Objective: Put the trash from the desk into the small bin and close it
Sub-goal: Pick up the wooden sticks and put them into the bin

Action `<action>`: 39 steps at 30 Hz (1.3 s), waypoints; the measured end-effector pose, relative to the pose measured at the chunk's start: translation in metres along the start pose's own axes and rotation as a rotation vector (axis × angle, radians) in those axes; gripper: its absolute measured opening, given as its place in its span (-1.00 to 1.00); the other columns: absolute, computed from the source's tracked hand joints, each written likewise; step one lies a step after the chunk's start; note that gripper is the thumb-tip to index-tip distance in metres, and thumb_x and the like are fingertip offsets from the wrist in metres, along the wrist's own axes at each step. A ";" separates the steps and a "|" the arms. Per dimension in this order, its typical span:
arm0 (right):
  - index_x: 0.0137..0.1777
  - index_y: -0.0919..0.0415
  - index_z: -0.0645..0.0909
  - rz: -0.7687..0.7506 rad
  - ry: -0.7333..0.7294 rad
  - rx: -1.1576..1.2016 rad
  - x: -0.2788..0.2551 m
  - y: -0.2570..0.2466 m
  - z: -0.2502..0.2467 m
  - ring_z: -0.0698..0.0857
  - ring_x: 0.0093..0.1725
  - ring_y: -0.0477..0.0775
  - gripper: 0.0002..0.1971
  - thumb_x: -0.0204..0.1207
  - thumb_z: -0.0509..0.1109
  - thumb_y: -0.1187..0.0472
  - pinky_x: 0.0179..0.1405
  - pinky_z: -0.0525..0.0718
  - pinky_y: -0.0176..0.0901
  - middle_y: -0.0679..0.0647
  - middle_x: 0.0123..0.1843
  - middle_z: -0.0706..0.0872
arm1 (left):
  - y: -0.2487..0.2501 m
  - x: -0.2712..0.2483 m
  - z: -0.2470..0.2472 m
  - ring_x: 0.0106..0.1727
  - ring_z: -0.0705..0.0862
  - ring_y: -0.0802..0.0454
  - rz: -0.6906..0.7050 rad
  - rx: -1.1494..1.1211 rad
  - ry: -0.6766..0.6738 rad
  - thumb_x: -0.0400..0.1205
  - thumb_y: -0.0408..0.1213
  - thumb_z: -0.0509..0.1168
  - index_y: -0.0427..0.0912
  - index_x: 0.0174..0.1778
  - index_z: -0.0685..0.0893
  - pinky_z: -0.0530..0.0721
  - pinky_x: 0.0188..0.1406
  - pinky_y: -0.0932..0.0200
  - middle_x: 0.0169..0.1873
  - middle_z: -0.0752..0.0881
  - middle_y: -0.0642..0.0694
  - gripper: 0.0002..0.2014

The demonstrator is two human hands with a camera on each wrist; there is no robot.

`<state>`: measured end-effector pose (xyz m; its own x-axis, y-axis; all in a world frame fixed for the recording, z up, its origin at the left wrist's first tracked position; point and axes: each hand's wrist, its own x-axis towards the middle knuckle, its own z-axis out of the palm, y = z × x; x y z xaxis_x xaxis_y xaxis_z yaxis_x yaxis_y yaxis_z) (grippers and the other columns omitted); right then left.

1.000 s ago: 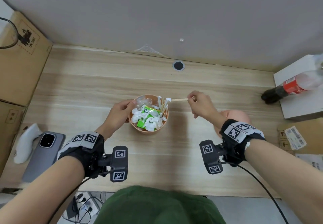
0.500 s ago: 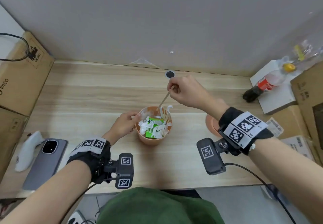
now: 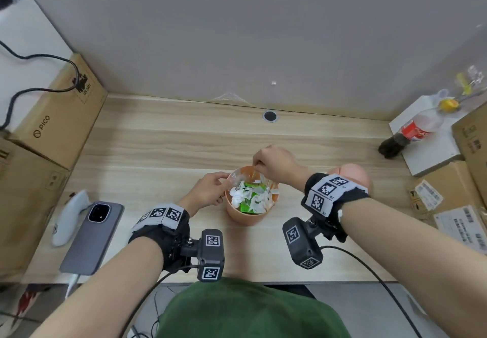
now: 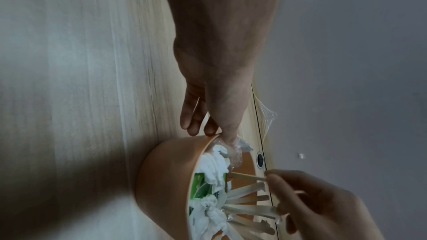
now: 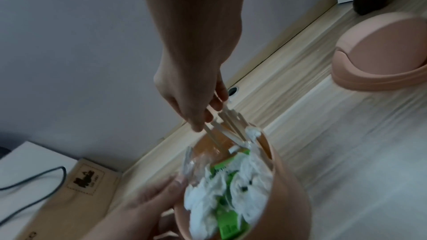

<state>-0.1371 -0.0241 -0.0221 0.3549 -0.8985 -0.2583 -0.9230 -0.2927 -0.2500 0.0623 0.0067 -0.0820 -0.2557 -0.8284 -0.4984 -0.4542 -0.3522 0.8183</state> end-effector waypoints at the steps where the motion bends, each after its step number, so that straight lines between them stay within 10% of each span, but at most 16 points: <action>1: 0.15 0.19 0.69 -0.011 0.009 0.041 0.000 0.001 -0.006 0.68 0.09 0.20 -0.76 0.59 0.25 0.19 0.00 0.65 0.02 0.16 0.13 0.69 | 0.000 0.000 0.001 -0.44 0.62 0.06 0.001 -0.007 -0.001 0.68 0.00 0.29 -0.02 0.28 0.63 0.67 -0.36 0.21 -0.35 0.61 -0.09 -0.70; 6: 0.62 0.26 0.19 0.031 0.071 0.157 -0.007 0.004 -0.023 0.30 0.57 0.21 -0.46 0.69 0.13 0.08 0.55 0.29 0.05 0.22 0.58 0.32 | 0.002 0.000 0.006 -0.40 0.69 0.02 0.010 -0.045 0.010 0.69 0.03 0.27 0.05 0.27 0.59 0.74 -0.38 0.22 -0.37 0.60 -0.08 -0.73; 12: 0.67 0.31 -0.17 0.124 -0.237 0.343 -0.023 -0.007 0.017 0.20 0.64 0.24 -0.37 0.73 0.01 0.10 0.57 0.19 -0.02 0.26 0.70 0.07 | 0.000 -0.001 0.006 -0.38 0.72 0.01 -0.001 -0.061 0.011 0.72 -0.04 0.26 -0.04 0.31 0.60 0.76 -0.38 0.20 -0.30 0.66 -0.14 -0.71; 18: 0.60 0.24 0.20 0.118 -0.198 0.386 -0.019 0.003 0.018 0.39 0.52 0.18 -0.51 0.73 0.00 0.05 0.45 0.33 -0.04 0.18 0.62 0.30 | 0.001 -0.005 0.008 -0.38 0.72 0.00 0.001 -0.060 0.018 0.73 -0.04 0.24 -0.07 0.28 0.62 0.79 -0.26 0.07 -0.31 0.69 -0.14 -0.72; 28: 0.60 0.30 0.20 0.096 -0.132 0.341 0.012 0.004 0.017 0.26 0.61 0.14 -0.49 0.75 -0.08 0.04 0.56 0.18 -0.07 0.19 0.64 0.26 | 0.004 -0.011 0.009 -0.39 0.73 0.01 -0.039 -0.112 0.012 0.71 -0.05 0.28 -0.09 0.37 0.60 0.81 -0.25 0.10 -0.29 0.68 -0.15 -0.66; 39: 0.21 0.25 0.54 0.197 0.080 0.417 -0.002 0.006 0.054 0.61 0.19 0.27 -0.60 0.73 -0.10 0.09 0.21 0.54 0.11 0.24 0.18 0.69 | 0.008 -0.013 0.011 -0.46 0.78 -0.11 -0.103 -0.223 -0.052 0.76 -0.07 0.19 -0.04 0.43 0.53 0.84 -0.33 0.05 -0.05 0.70 -0.23 -0.67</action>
<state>-0.1353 -0.0070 -0.0735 0.1514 -0.9510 -0.2695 -0.8272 0.0274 -0.5612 0.0525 0.0196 -0.0727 -0.2643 -0.7615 -0.5918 -0.2824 -0.5256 0.8025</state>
